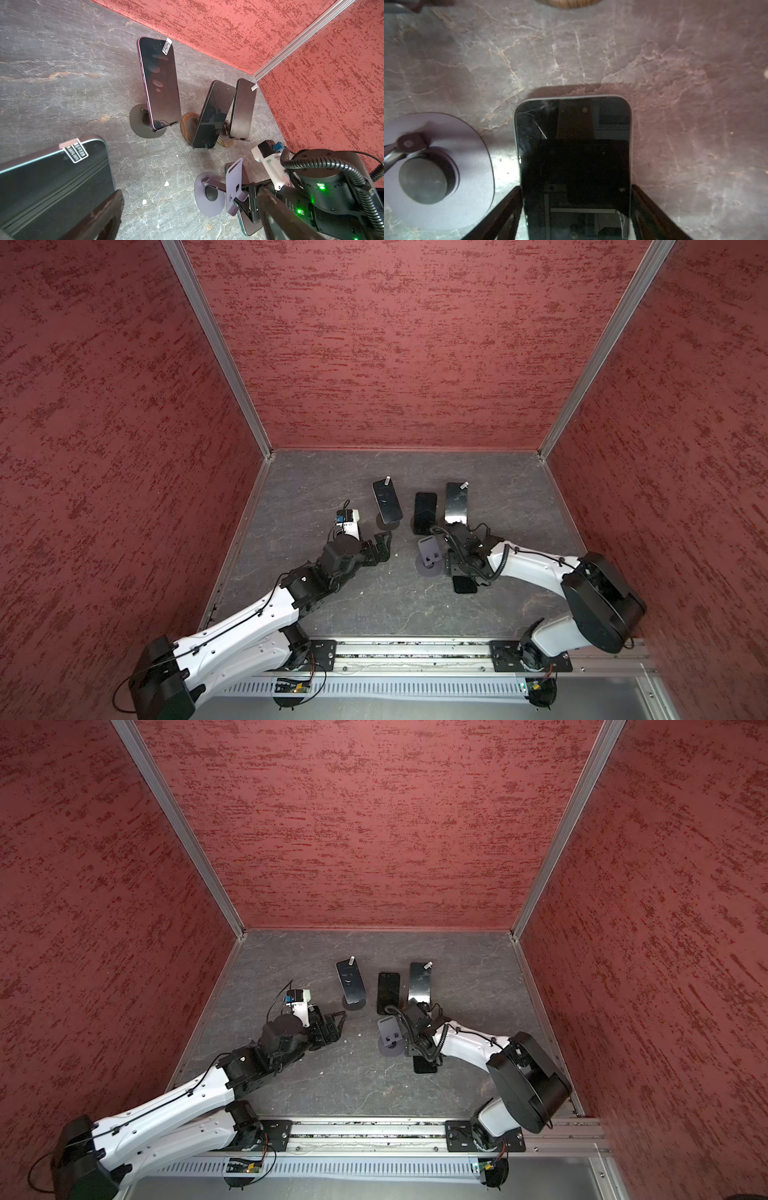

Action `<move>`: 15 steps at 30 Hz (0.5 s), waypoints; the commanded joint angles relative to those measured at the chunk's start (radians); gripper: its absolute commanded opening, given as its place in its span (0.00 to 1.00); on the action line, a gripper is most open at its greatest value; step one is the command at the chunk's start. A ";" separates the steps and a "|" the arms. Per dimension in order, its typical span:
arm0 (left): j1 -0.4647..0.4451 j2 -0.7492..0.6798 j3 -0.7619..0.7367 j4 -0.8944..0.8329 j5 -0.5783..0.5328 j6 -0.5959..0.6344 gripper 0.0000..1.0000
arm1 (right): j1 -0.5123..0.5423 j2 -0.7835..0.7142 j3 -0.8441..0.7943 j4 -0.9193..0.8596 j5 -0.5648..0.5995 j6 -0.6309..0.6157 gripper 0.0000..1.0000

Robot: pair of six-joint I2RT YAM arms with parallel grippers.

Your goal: Remove the phone from the phone stand

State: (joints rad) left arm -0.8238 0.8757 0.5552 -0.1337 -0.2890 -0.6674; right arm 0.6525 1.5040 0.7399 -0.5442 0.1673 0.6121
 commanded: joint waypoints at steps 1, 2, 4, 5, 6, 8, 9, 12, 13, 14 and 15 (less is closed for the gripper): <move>0.005 -0.006 -0.006 0.008 -0.001 -0.006 0.99 | -0.005 0.041 -0.031 -0.014 -0.020 -0.006 0.81; 0.005 -0.006 -0.006 0.008 -0.001 -0.007 1.00 | -0.005 0.042 -0.032 -0.014 -0.020 -0.006 0.81; 0.005 -0.006 -0.006 0.008 -0.001 -0.007 1.00 | -0.005 0.044 -0.030 -0.011 -0.022 -0.007 0.82; 0.005 -0.006 -0.006 0.007 -0.001 -0.006 1.00 | -0.005 0.045 -0.028 -0.012 -0.020 -0.008 0.82; 0.005 -0.006 -0.007 0.006 -0.001 -0.006 0.99 | -0.005 0.044 -0.027 -0.013 -0.020 -0.007 0.82; 0.005 -0.006 -0.006 0.006 -0.002 -0.006 0.99 | -0.005 0.039 -0.024 -0.016 -0.015 -0.006 0.83; 0.005 -0.006 -0.006 0.005 -0.002 -0.007 0.99 | -0.005 0.036 -0.019 -0.019 -0.010 -0.006 0.84; 0.005 -0.007 -0.006 0.002 -0.004 -0.006 1.00 | -0.005 0.009 0.003 -0.037 0.009 -0.014 0.86; 0.005 -0.007 -0.006 0.002 -0.004 -0.006 1.00 | -0.005 -0.006 0.015 -0.045 0.017 -0.019 0.86; 0.005 -0.007 -0.006 0.002 -0.004 -0.008 0.99 | -0.005 -0.021 0.025 -0.050 0.024 -0.025 0.87; 0.005 -0.009 -0.007 0.000 -0.004 -0.007 1.00 | -0.005 -0.040 0.036 -0.057 0.031 -0.031 0.87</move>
State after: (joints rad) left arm -0.8238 0.8757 0.5552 -0.1341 -0.2893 -0.6693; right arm 0.6518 1.5002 0.7444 -0.5499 0.1688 0.5972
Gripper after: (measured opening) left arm 0.995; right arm 0.869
